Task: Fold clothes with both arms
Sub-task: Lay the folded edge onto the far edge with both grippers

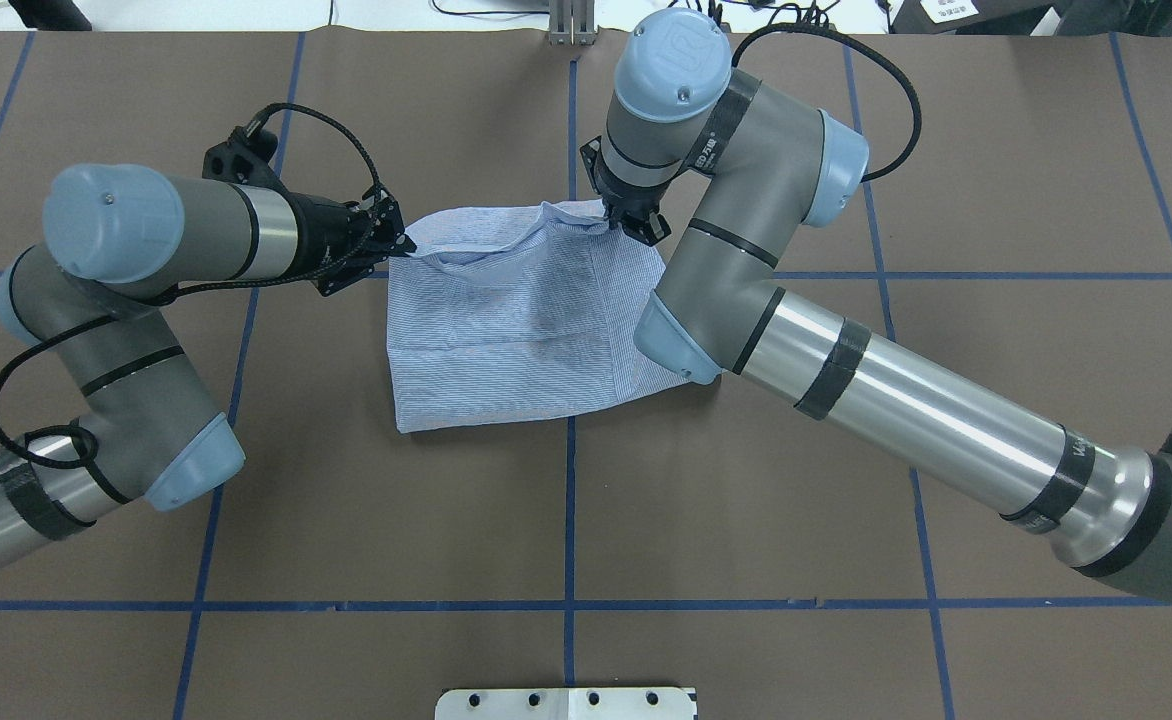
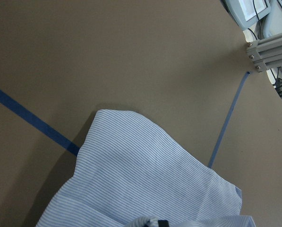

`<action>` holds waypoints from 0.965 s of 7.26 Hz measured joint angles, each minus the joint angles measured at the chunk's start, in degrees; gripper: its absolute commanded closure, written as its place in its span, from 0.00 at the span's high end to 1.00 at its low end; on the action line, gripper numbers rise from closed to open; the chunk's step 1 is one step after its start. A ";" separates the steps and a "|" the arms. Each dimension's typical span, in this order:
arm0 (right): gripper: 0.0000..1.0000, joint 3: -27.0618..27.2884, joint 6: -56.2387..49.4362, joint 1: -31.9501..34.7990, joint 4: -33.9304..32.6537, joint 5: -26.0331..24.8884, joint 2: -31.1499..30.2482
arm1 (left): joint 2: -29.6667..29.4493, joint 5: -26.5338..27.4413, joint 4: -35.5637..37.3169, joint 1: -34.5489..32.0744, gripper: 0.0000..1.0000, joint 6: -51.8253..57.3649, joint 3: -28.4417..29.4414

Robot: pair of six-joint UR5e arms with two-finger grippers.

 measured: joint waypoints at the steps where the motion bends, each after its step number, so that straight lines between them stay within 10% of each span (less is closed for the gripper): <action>1: 0.00 -2.13 -0.47 0.00 2.25 -0.19 0.09 | -1.05 0.84 -1.63 -0.02 0.10 0.17 2.73; 4: 0.03 -5.43 -1.40 0.00 5.31 -0.70 0.17 | -3.35 1.92 -6.03 -0.04 0.18 0.25 9.29; 7: 0.73 -7.41 -1.73 0.07 6.87 -1.27 0.18 | -5.34 4.28 -10.22 -0.04 0.62 0.20 15.32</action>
